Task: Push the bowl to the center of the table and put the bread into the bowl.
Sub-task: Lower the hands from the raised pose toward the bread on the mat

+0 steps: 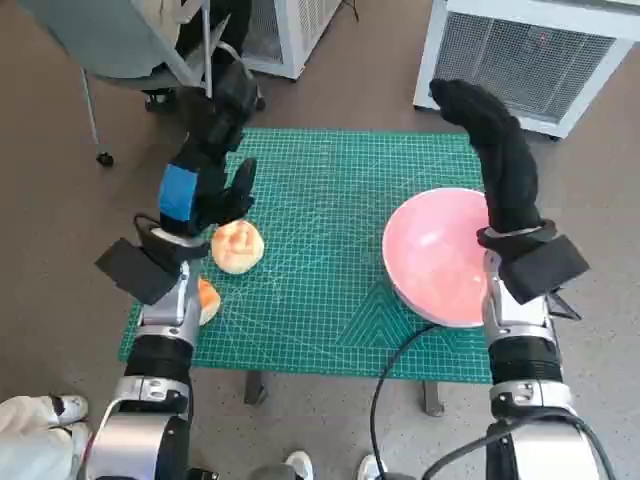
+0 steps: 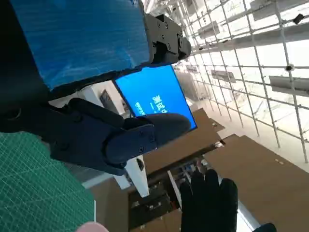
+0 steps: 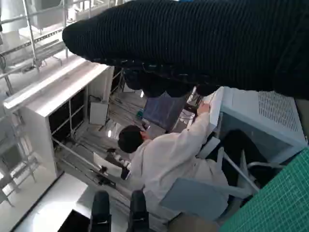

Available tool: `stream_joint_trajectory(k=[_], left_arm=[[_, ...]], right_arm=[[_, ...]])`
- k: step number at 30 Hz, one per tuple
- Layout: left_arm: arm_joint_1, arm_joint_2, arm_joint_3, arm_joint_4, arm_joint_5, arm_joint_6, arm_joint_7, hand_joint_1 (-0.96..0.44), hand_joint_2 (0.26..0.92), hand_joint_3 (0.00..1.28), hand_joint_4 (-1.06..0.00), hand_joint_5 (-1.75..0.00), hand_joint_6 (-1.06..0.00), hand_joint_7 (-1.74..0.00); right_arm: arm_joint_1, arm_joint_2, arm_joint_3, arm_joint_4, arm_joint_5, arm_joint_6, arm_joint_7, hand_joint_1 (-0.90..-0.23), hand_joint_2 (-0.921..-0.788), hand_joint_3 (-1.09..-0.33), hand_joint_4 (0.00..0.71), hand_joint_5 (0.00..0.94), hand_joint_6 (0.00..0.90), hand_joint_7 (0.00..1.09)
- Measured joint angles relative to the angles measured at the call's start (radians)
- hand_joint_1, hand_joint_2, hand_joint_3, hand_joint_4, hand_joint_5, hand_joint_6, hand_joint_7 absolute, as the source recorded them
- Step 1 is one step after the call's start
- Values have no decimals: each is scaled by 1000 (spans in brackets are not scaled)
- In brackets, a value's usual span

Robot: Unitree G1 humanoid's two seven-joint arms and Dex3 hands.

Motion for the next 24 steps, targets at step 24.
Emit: stream_joint_trajectory(k=[24], left_arm=[[0,-1,1,3,0,0,-8,-703,921,555,-177,0,-220,-14]], right_arm=[[8,-1,-2,-2,0,5,-5,-665,-921,-729,294,1,-1,628]])
